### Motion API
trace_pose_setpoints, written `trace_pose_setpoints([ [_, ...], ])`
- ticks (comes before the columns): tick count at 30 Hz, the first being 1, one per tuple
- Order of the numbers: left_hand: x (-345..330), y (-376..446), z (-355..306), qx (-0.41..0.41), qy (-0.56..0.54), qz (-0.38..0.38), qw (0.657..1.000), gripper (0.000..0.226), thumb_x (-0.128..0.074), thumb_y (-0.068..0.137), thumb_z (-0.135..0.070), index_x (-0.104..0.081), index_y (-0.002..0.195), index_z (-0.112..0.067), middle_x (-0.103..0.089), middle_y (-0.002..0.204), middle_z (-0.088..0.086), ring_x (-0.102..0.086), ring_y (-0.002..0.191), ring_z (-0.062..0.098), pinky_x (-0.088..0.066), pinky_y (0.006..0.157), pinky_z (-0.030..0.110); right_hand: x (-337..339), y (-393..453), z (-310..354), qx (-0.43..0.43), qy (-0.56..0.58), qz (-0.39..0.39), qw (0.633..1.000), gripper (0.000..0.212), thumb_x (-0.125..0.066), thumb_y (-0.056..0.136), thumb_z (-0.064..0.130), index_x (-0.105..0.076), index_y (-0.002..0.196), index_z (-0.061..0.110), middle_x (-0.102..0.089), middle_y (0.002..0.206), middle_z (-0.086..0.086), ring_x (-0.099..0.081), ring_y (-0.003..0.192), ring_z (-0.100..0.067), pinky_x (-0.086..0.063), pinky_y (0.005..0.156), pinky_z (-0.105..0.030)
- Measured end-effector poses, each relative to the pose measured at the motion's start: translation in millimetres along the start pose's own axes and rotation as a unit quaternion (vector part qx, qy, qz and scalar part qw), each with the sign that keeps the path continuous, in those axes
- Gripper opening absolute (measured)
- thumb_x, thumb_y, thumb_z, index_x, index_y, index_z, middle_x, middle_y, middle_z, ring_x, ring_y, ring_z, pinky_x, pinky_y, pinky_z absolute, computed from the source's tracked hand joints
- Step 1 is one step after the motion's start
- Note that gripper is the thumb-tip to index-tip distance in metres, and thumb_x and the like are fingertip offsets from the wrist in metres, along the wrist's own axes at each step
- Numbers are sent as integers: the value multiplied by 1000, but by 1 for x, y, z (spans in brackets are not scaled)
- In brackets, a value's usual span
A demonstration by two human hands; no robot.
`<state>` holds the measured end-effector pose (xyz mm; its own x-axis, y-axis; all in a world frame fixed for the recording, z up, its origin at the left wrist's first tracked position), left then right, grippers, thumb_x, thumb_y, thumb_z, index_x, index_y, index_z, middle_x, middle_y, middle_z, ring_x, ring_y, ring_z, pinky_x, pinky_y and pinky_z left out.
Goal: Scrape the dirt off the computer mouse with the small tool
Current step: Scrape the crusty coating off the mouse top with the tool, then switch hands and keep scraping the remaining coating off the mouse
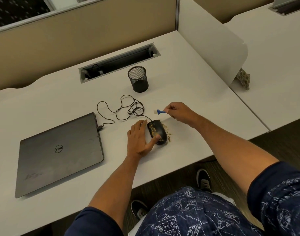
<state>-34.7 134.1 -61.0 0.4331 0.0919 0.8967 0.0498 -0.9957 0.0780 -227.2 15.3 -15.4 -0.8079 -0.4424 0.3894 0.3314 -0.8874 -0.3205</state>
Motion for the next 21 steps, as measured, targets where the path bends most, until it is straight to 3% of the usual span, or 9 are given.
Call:
trace_pose_setpoints([
  [5,10,14,-13,63,-43,-48,996,77,-33,94,-68,-47,150,-17,-43,156,10,-35,146,27,-30,117,46,-7,1,8,11,56,-8,998,16,-60,95,8,-69,108,3,-66,86,2,-55,69,-8,-44,53,-12],
  [9,20,26,-30,71,-85,-94,989,50,-42,99,-50,-73,117,-16,-67,116,4,-55,113,22,-44,100,41,-14,4,16,21,73,-26,997,16,-59,97,7,-69,109,7,-73,96,-7,-66,78,-16,-51,64,-23],
  [12,20,33,-40,92,-139,-93,982,43,-46,103,-41,-77,99,-11,-64,94,1,-52,96,17,-46,90,40,-19,1,20,51,72,-7,996,16,-67,93,7,-71,108,8,-76,92,-5,-72,78,-16,-56,70,-25],
  [15,18,37,-43,140,-184,-94,968,38,-50,105,-36,-78,96,-12,-59,91,-4,-55,97,18,-44,89,33,-19,-2,21,67,83,2,994,17,-74,88,10,-72,105,8,-76,83,-4,-75,76,-18,-58,71,-26],
  [21,18,33,-43,178,-252,-111,945,28,-57,103,-30,-77,93,-13,-68,92,1,-62,86,15,-53,84,34,-19,-6,18,76,68,51,993,24,-83,79,11,-74,99,3,-78,82,-9,-76,76,-19,-59,71,-30],
])
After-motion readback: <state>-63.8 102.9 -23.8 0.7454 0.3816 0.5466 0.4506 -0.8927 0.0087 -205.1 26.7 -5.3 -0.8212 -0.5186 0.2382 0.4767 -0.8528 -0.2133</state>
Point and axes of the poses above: each hand's wrist, its own y-axis towards the middle knuckle, its own x-axis out of the back of the hand, z = x × y, the point moved 3 cm from there along y, towards the middle knuckle
